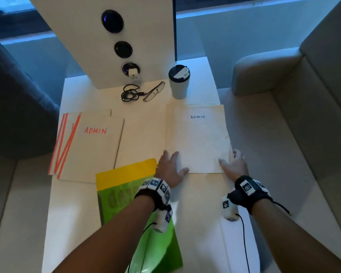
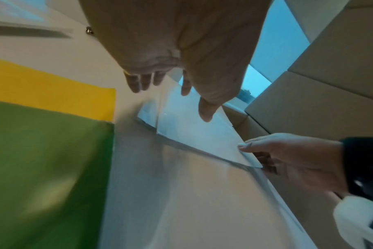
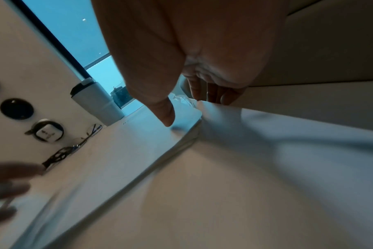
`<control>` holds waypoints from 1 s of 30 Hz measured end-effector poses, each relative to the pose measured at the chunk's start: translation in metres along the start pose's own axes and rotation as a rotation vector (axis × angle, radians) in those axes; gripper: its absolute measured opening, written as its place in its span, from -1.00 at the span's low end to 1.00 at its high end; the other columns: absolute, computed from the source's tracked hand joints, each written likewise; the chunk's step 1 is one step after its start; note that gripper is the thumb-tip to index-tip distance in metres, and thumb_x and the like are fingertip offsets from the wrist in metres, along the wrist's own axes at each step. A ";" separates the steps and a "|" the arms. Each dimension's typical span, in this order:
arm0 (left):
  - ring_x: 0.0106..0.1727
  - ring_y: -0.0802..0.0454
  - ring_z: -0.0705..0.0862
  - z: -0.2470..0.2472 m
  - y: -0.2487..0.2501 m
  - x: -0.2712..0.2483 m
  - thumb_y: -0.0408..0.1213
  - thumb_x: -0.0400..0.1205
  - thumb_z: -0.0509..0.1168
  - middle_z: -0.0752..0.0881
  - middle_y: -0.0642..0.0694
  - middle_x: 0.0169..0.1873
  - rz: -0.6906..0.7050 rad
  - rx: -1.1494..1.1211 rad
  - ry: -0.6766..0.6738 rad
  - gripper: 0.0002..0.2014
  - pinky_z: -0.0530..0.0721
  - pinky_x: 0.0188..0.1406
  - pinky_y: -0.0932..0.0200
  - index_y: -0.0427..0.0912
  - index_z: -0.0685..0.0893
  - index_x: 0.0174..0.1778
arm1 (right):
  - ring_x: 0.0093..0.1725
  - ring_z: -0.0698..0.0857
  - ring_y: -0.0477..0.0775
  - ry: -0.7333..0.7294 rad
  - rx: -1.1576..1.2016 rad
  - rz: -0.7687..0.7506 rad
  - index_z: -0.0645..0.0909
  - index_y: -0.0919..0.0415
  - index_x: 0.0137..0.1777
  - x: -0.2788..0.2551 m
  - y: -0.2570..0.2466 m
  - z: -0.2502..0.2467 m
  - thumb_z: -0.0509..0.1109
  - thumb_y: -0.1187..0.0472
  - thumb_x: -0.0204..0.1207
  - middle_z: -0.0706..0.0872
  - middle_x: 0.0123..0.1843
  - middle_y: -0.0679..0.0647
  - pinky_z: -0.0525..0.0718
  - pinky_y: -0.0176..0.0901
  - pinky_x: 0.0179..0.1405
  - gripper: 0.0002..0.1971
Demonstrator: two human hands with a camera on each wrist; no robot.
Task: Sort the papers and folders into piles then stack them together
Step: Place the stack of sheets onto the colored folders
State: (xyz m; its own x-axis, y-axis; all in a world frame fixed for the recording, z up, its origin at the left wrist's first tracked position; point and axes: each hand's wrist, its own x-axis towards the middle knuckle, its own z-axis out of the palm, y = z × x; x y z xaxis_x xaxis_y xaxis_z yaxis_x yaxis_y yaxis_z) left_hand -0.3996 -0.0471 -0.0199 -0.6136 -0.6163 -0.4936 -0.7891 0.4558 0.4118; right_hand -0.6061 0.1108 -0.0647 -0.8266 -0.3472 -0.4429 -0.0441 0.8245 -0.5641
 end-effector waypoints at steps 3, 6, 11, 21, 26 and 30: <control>0.76 -0.41 0.17 0.016 0.015 -0.005 0.27 0.59 0.32 0.06 -0.42 0.77 0.076 0.119 -0.090 -0.18 0.31 0.73 -0.23 -0.10 0.29 0.68 | 0.33 0.70 0.31 -0.022 0.135 0.031 0.54 0.17 0.49 0.012 0.008 -0.004 0.50 0.02 0.48 0.68 0.42 0.23 0.66 0.17 0.39 -0.42; 0.79 -0.40 0.10 0.035 0.029 -0.029 0.20 0.59 0.39 0.04 -0.45 0.77 0.146 0.092 -0.159 -0.15 0.23 0.78 -0.17 -0.19 0.27 0.69 | 0.24 0.75 0.31 -0.023 0.202 0.068 0.59 0.27 0.40 0.015 0.017 -0.014 0.51 0.21 0.52 0.76 0.31 0.29 0.71 0.13 0.30 -0.55; 0.64 -0.17 0.42 0.055 0.031 -0.058 0.01 0.58 0.50 0.32 -0.24 0.62 0.063 -0.309 -0.057 -0.19 0.36 0.62 0.20 -0.21 0.32 0.68 | 0.09 0.80 0.24 -0.045 0.334 -0.006 0.64 0.33 0.23 -0.019 0.036 -0.050 0.52 0.42 0.50 0.82 0.14 0.26 0.71 0.00 0.02 -0.69; 0.13 -0.09 0.79 0.044 -0.013 -0.094 -0.30 0.56 0.49 0.83 0.00 0.22 -0.112 -0.791 0.043 -0.63 0.78 0.25 -0.18 0.20 0.68 0.20 | 0.03 0.90 0.02 -0.394 0.580 -0.009 0.73 0.27 0.13 -0.183 0.068 -0.085 0.50 0.55 0.49 0.92 0.01 0.15 0.77 -0.21 0.09 -0.73; 0.35 -0.04 0.76 0.023 -0.049 -0.144 -0.43 0.64 0.27 0.81 -0.04 0.27 0.009 -0.840 -0.026 -0.60 0.70 0.43 -0.14 -0.06 0.66 0.38 | -0.04 0.89 -0.06 -0.415 0.443 -0.140 0.68 0.28 0.32 -0.223 0.057 -0.069 0.61 0.44 0.47 0.93 0.01 0.00 0.86 -0.08 0.00 -0.57; 0.64 -0.08 0.52 0.037 -0.115 -0.175 -0.09 0.61 0.27 0.57 -0.12 0.59 -0.001 -0.766 0.103 -0.32 0.46 0.68 -0.25 -0.18 0.38 0.69 | 0.21 0.84 0.05 -0.324 0.500 -0.224 0.55 0.09 0.45 -0.250 0.029 -0.040 0.52 0.50 0.54 0.86 0.24 0.06 0.80 -0.11 0.09 -0.46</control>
State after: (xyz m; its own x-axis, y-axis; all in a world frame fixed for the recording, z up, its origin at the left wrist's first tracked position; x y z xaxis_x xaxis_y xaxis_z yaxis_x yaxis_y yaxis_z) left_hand -0.2027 0.0323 -0.0090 -0.5779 -0.6899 -0.4360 -0.5261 -0.0935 0.8453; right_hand -0.4232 0.2393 0.0579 -0.6124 -0.6694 -0.4205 0.1359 0.4349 -0.8902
